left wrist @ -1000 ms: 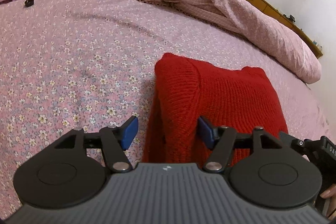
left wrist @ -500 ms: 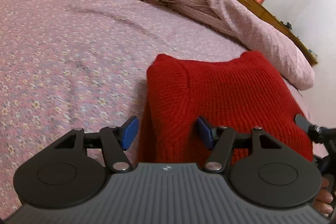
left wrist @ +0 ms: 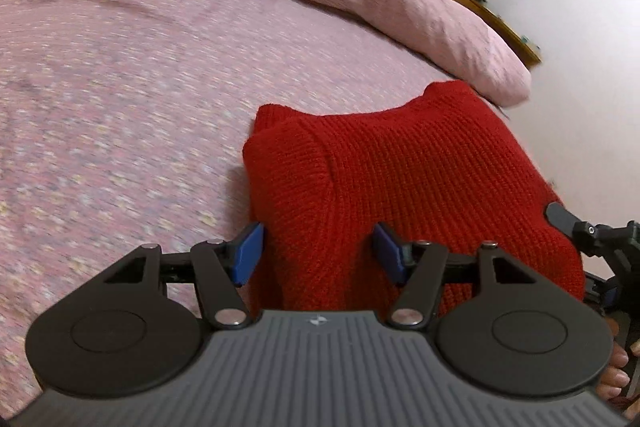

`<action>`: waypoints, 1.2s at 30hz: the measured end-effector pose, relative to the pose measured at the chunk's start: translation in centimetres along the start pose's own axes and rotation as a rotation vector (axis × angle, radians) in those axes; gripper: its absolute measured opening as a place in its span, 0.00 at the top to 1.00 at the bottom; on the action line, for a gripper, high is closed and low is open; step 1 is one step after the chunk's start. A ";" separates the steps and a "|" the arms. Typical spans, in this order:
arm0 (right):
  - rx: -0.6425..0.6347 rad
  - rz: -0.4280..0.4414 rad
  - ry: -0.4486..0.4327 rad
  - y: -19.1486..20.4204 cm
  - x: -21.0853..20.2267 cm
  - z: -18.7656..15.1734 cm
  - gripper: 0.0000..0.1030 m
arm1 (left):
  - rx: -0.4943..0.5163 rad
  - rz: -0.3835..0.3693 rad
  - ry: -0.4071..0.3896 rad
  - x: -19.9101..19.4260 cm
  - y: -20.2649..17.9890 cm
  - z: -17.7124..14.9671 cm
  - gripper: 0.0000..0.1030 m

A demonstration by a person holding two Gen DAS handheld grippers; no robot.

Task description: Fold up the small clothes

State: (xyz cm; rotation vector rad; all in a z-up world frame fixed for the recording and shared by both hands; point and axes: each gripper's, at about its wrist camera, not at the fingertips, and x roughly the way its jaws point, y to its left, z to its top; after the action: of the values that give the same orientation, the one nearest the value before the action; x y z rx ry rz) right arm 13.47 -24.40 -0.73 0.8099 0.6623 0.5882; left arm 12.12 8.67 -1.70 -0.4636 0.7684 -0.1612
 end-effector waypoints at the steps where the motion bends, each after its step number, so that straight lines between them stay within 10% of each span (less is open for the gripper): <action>1: 0.013 -0.010 -0.011 -0.4 -0.6 -0.2 0.58 | 0.008 -0.001 0.005 0.1 -0.4 -0.2 0.36; 11: -0.060 -0.220 -0.001 -3.2 -1.3 -2.3 0.58 | 0.071 0.030 0.024 0.8 -2.0 -1.1 0.35; 36: -0.308 -0.353 0.003 -0.2 -2.4 -5.8 0.57 | 0.181 0.194 0.033 -1.5 -2.9 -4.5 0.27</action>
State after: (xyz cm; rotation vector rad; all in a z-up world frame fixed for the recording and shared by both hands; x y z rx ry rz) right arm 7.77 -23.51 -3.15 0.3915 0.6778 0.3571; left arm 7.95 5.00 -2.26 -0.2143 0.8182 -0.0569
